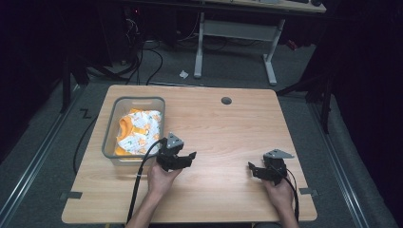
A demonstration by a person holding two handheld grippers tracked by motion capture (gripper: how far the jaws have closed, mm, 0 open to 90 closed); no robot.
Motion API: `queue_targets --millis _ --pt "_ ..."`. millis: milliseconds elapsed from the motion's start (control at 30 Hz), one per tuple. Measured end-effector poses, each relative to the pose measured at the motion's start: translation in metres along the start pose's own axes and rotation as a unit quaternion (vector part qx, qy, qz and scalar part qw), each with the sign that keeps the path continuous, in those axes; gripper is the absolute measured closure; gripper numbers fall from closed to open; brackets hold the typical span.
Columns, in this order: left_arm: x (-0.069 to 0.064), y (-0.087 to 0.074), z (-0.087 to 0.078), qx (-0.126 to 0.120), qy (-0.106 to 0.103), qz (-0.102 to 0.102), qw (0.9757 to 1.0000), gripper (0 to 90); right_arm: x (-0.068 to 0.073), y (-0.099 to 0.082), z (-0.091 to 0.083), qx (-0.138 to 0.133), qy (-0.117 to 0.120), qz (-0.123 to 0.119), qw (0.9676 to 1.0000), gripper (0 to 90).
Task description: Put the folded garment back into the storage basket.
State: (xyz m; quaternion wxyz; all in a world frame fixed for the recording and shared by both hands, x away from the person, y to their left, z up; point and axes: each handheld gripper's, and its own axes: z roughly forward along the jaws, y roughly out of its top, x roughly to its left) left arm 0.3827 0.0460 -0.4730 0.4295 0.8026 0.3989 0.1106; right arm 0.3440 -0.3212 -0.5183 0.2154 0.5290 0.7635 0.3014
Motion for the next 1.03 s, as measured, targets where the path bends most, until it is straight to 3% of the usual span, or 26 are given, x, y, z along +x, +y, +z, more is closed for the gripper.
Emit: queue_targets --millis 333,567,667,800,1033 --pt "0.000 -0.018 0.017 0.022 0.002 -0.016 0.9996 39.1 0.000 0.000 0.000 0.000 0.000 0.000 1.0000 27.0" --pt "0.002 -0.030 0.027 0.036 0.019 -0.020 0.9990 39.1 0.000 0.000 0.000 0.000 0.000 0.000 1.0000 27.0" --pt "0.004 -0.036 0.031 0.043 0.032 -0.016 0.9984 39.1 0.000 0.000 0.000 0.000 0.000 0.000 1.0000 27.0" --pt "0.003 -0.041 0.034 0.038 0.064 0.016 0.9971 38.2 0.000 0.000 0.000 0.000 0.000 0.000 1.0000 27.0" --pt "0.003 -0.039 0.035 0.042 0.070 0.019 0.9964 34.2 0.000 0.000 0.000 0.001 0.000 0.000 1.0000 27.0"
